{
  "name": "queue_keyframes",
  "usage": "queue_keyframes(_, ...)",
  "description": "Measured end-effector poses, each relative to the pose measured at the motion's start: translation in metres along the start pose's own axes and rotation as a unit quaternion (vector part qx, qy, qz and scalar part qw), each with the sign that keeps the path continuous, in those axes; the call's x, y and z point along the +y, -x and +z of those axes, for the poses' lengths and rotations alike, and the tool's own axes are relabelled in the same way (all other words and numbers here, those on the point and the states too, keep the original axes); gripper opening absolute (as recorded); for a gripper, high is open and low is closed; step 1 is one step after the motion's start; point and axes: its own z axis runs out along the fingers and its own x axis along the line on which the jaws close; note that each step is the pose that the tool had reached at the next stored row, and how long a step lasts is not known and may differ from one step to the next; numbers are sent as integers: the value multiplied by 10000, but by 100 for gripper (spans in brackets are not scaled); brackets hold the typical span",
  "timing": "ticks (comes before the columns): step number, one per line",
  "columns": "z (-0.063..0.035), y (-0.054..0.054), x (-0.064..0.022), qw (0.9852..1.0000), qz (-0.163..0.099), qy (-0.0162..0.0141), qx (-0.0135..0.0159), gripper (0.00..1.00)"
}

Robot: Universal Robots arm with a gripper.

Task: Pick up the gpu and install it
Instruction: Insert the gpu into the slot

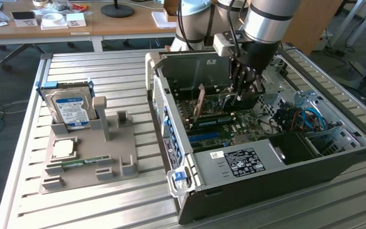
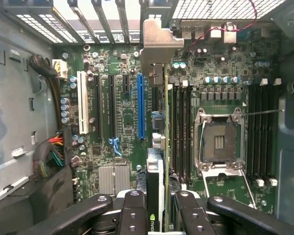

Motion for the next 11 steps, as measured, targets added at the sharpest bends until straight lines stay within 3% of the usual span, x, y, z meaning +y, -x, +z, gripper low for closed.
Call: queue_keyframes(11, 33, -43, 14, 10000, 0, 0, 0, 27)
